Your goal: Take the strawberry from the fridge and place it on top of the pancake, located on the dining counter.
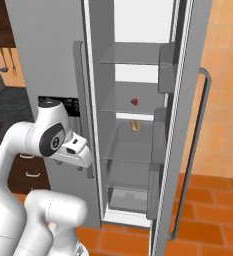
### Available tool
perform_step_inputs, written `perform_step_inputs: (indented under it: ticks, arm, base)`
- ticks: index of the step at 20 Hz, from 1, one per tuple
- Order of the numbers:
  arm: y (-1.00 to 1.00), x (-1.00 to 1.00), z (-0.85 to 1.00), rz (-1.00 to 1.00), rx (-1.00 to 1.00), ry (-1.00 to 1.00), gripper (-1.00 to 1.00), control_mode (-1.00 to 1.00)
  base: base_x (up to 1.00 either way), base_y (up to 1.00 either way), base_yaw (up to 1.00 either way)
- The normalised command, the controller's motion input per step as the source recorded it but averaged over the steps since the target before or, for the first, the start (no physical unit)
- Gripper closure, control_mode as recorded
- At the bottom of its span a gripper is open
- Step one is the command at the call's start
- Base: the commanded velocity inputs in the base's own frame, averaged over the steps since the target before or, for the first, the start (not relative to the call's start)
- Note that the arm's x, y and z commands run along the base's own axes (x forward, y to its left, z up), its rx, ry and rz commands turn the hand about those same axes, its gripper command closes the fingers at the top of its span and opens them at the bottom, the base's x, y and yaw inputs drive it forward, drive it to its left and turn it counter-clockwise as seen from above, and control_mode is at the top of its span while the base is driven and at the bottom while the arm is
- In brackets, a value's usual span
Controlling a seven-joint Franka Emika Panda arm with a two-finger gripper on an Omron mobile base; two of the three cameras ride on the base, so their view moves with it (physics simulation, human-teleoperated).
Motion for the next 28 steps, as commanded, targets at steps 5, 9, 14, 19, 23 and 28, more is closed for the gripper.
perform_step_inputs:
  ticks: [5, 9, 14, 19, 23, 28]
  arm:
    - [0.00, 0.00, 0.00, 0.00, 0.00, 0.00, -1.00, 1.00]
    - [0.00, 0.00, 0.00, 0.00, 0.00, 0.00, -1.00, 1.00]
    - [0.00, 0.00, 0.00, 0.00, 0.00, 0.00, -1.00, 1.00]
    - [0.00, 0.00, 0.00, 0.00, 0.00, 0.00, -1.00, 1.00]
    - [0.00, 0.00, 0.00, 0.00, 0.00, 0.00, -1.00, 1.00]
    - [0.00, 0.00, 0.00, 0.00, 0.00, 0.00, -1.00, 1.00]
  base:
    - [-0.26, 0.00, -0.48]
    - [0.19, 0.01, -0.40]
    - [0.78, 0.21, -0.24]
    - [0.52, 0.06, -0.06]
    - [0.32, -0.03, 0.01]
    - [0.64, 0.00, 0.13]
